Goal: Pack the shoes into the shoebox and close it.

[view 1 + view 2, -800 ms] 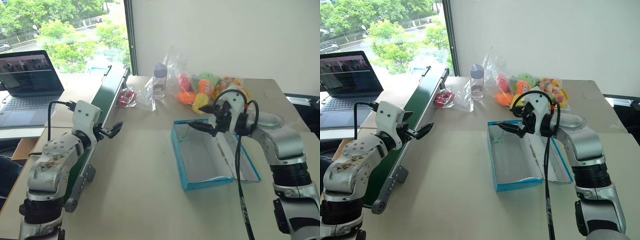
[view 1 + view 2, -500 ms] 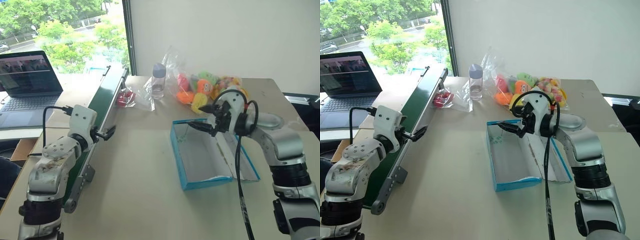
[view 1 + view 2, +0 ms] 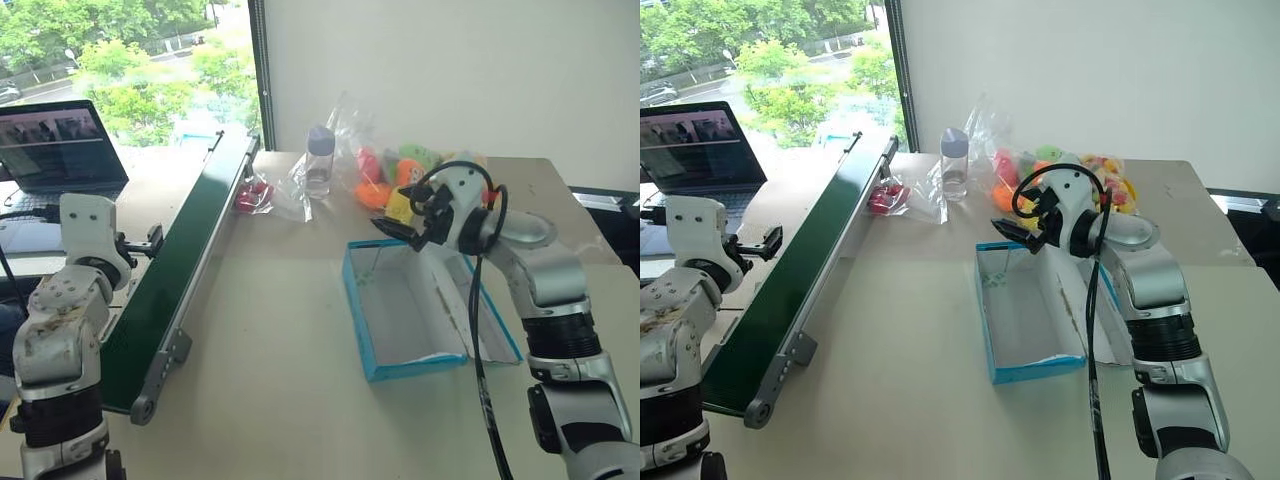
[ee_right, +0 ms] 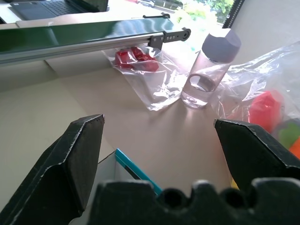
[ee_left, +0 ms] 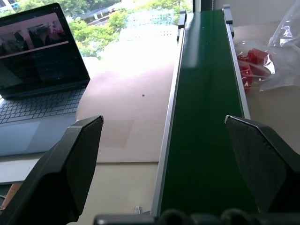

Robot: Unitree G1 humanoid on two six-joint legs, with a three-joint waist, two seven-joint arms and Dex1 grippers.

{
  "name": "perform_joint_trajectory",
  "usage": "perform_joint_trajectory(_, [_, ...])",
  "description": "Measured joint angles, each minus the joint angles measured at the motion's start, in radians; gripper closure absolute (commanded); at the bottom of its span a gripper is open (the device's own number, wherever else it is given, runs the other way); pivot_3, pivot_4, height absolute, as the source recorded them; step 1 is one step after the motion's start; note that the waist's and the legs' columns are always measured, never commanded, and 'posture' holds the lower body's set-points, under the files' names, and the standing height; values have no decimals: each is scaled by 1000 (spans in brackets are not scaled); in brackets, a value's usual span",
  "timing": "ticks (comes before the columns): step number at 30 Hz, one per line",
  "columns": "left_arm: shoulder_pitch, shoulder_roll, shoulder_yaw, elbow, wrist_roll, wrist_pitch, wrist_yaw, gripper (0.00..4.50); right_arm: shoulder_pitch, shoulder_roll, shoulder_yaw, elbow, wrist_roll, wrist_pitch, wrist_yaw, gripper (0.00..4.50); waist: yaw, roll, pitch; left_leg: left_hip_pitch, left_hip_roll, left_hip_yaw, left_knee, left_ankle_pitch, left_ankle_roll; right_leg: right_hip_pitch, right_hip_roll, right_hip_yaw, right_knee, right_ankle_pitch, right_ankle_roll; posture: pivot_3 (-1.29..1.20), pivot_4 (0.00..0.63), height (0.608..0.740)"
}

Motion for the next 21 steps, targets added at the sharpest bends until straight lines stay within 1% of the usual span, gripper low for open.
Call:
perform_joint_trajectory(4, [13,-14,-12,1,2,-3,3,16,9,1,-5,-1,15,11,10,0,0,0,0,0,0,0,0,0,0,0,0,0,0,0,0,0,150,740])
perform_joint_trajectory(11, [15,-23,-87,1,27,-72,-5,16,28,1,-8,-2,33,11,10,0,0,0,0,0,0,1,0,-2,-4,0,-1,0,0,0,0,0,150,740])
perform_joint_trajectory(19, [-10,-29,-153,2,-2,-133,-93,16,28,1,-8,-2,37,29,-3,0,0,0,0,0,0,1,0,-2,-3,0,0,0,0,0,0,0,150,740])
perform_joint_trajectory(21, [-21,-29,-167,6,-2,-143,-100,16,28,1,-8,-2,37,30,-5,0,0,0,0,0,0,1,0,0,0,0,0,0,0,0,0,0,150,740])
